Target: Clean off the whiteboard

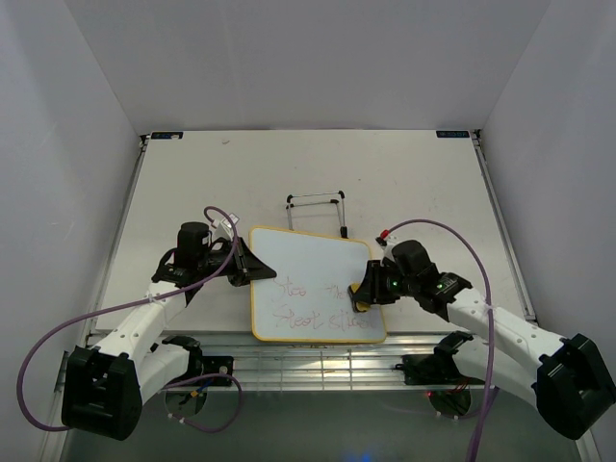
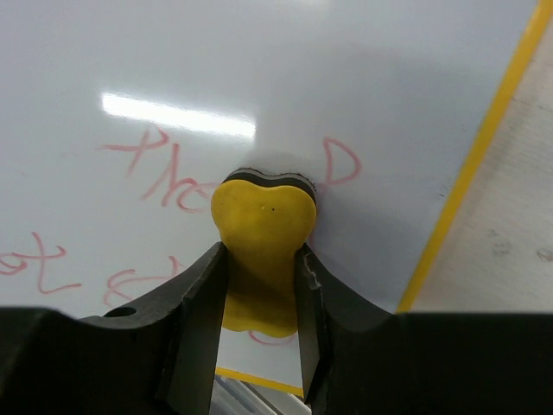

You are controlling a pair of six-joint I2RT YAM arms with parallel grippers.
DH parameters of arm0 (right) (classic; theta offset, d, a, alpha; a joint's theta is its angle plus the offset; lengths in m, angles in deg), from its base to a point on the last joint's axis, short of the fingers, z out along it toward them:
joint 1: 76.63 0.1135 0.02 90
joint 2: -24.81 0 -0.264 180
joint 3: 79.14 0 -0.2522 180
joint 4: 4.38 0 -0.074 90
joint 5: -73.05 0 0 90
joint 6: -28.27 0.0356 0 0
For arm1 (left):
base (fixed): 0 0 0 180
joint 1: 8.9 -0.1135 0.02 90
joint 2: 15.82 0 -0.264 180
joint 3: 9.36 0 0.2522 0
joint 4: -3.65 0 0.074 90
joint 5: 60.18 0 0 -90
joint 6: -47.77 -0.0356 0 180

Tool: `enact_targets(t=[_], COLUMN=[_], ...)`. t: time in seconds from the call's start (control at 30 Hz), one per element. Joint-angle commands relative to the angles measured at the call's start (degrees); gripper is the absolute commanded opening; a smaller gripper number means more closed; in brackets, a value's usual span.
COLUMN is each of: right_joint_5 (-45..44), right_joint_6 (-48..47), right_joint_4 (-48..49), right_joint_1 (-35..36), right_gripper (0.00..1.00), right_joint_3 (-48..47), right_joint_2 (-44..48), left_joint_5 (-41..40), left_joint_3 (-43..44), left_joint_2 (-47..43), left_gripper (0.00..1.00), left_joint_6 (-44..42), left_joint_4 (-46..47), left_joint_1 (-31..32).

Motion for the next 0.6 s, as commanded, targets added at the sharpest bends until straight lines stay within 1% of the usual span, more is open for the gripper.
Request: enact_targets(t=[0.0, 0.13, 0.37, 0.57], right_joint_5=[2.5, 1.9, 0.7, -4.1], right_joint_6=[0.4, 1.1, 1.7, 1.9], right_joint_4=[5.0, 7.3, 10.3, 11.0], right_joint_1=[2.5, 4.9, 8.2, 13.9], right_gripper=[0.27, 0.27, 0.27, 0.26], right_joint_3=[-4.8, -5.8, -6.5, -9.2], right_joint_2=[-1.9, -4.0, -4.8, -6.8], left_joint_5=[-2.8, -2.3, -2.3, -2.2], left_joint_3=[-0.1, 0.0, 0.0, 0.0], left_joint_2=[-1.0, -1.0, -1.1, -0.7], left_gripper=[0.0, 0.0, 0.0, 0.0], left_joint_6=[-3.2, -2.8, -2.4, -2.3], left_joint_4=[3.2, 3.3, 3.3, 3.8], left_joint_1=[-0.1, -0.1, -0.1, -0.1])
